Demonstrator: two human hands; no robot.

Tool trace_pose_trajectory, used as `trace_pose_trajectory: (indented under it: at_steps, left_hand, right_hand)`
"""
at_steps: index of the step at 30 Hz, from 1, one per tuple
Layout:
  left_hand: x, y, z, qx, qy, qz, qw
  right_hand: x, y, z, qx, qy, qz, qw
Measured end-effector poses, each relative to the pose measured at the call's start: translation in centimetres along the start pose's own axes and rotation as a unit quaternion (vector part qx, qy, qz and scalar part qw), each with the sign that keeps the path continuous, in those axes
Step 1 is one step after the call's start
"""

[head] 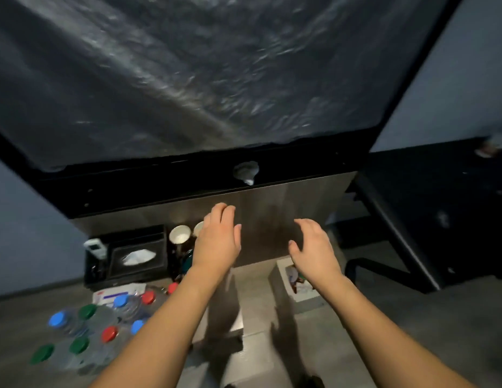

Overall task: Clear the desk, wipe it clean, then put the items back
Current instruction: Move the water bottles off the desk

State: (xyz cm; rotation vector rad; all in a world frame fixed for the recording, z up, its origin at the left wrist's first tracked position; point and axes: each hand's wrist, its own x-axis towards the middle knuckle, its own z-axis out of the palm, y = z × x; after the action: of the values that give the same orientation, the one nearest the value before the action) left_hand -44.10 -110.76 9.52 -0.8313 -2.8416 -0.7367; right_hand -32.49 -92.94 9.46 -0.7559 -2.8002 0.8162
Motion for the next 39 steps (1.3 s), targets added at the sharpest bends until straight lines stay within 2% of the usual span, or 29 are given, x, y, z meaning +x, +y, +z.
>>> trace_pose_trajectory:
  at_steps: [6,11,16,21,28,32,39]
  left_hand:
    - [3.5,15.9,4.8,0.003,-0.036,0.156,0.987]
    - [3.3,32.2,11.1,-0.04,-0.067,0.265,0.961]
    - [0.3,49.1,18.1,-0.059,-0.094,0.373,0.921]
    - [-3.3,63.0,23.5,-0.066,-0.149,0.467,0.869]
    - [-4.4,76.5,32.2,-0.092,-0.194,0.534,0.818]
    - [-1.3,84.4,38.1,-0.103,-0.199,0.525,0.821]
    - [5.3,100.8,43.8,-0.158,-0.193,0.508,0.825]
  right_hand:
    - [-3.0,11.8,-10.6,0.016,0.106,0.119,0.987]
    - [-8.3,24.3,-19.2,0.013,0.187,0.202,0.961]
    - [-14.3,36.7,-27.7,-0.009,0.256,0.288,0.923]
    - [-20.4,46.0,-34.6,-0.009,0.301,0.372,0.878]
    - [-22.1,57.5,-40.1,0.006,0.323,0.435,0.84]
    - [-19.4,64.8,-44.4,-0.005,0.311,0.449,0.838]
    - [-13.1,75.3,-56.8,-0.075,0.295,0.433,0.848]
